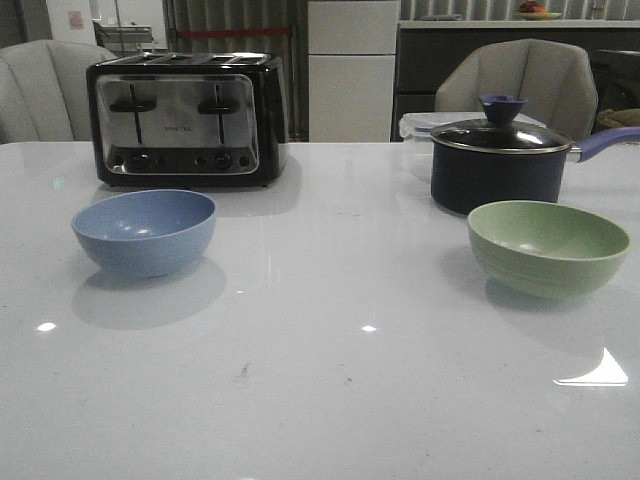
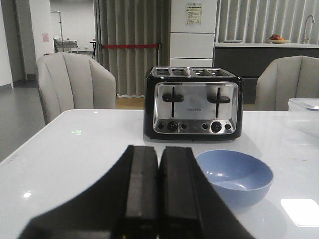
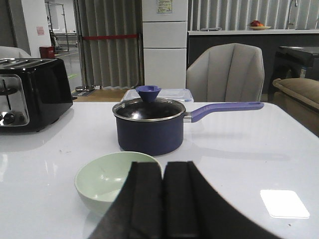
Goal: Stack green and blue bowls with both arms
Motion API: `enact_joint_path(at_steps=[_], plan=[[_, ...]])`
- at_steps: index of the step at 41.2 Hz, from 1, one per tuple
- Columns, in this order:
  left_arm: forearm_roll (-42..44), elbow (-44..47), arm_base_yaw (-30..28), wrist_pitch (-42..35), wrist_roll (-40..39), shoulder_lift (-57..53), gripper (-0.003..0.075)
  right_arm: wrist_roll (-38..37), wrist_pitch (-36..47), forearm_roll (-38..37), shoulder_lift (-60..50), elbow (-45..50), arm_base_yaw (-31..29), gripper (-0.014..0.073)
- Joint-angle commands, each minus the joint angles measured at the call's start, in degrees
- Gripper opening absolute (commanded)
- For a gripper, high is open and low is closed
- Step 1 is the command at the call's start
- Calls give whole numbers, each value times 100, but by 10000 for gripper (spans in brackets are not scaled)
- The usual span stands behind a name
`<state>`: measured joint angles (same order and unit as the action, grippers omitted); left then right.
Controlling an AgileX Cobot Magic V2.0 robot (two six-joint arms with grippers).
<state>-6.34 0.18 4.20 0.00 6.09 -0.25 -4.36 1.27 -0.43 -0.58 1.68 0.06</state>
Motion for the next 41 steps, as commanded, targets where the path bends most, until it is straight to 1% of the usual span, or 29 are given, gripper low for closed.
enact_joint_path(at_steps=[1, 32, 38, 41], plan=[[-43, 25, 37, -507, -55, -112, 93, -6, 514, -18, -113, -28, -39, 55], [-43, 25, 37, -507, -55, -112, 93, -6, 528, -18, -113, -28, -37, 55], [-54, -22, 37, -836, -71, -112, 93, -6, 685, -18, -113, -47, -37, 55], [-250, -205, 37, -878, -96, -112, 93, -6, 719, -18, -113, -168, -31, 55]])
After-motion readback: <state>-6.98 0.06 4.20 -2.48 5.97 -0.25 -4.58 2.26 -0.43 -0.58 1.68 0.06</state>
